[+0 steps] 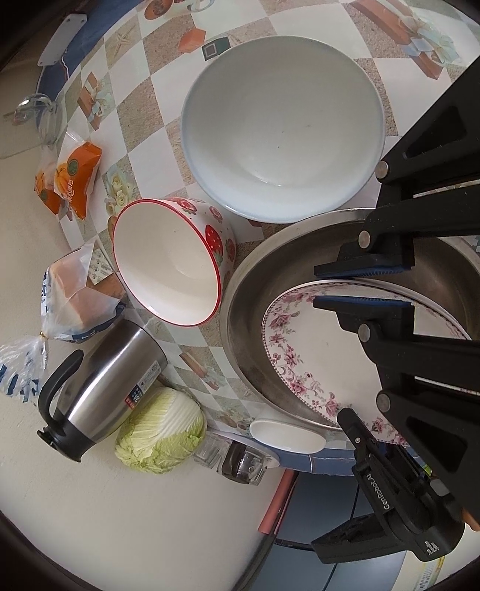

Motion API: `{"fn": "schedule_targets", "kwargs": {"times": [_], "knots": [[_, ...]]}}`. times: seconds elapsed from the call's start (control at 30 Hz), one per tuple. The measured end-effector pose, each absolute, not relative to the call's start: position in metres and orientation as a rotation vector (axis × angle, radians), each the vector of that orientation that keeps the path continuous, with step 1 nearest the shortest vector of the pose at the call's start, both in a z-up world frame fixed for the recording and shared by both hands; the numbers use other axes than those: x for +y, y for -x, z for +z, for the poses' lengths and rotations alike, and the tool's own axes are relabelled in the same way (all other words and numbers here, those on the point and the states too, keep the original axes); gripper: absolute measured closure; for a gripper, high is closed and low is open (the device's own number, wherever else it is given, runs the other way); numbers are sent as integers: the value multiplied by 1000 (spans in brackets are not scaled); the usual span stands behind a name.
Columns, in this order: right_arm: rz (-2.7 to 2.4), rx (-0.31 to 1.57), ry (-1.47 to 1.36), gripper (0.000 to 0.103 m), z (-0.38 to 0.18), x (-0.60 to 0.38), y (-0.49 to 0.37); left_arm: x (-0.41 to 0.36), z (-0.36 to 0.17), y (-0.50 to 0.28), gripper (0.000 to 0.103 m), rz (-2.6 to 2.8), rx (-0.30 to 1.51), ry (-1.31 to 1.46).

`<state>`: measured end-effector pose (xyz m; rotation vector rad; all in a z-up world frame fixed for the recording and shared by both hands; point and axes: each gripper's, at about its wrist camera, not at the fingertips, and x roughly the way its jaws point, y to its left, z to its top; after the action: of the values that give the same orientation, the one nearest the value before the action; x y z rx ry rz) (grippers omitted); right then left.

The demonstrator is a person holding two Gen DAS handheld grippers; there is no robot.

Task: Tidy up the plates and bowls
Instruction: 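Lower the pink-floral plate into the steel basin with both tools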

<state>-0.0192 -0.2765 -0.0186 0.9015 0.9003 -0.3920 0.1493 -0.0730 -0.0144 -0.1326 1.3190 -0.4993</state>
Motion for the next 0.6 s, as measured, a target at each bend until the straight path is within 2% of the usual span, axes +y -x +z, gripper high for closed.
{"fn": "schedule_targets", "kwargs": {"times": [0.6], "knots": [[-404,955,-895,92,-31,-275,17,-75,-26,-150,81,-469,1359,136]]}}
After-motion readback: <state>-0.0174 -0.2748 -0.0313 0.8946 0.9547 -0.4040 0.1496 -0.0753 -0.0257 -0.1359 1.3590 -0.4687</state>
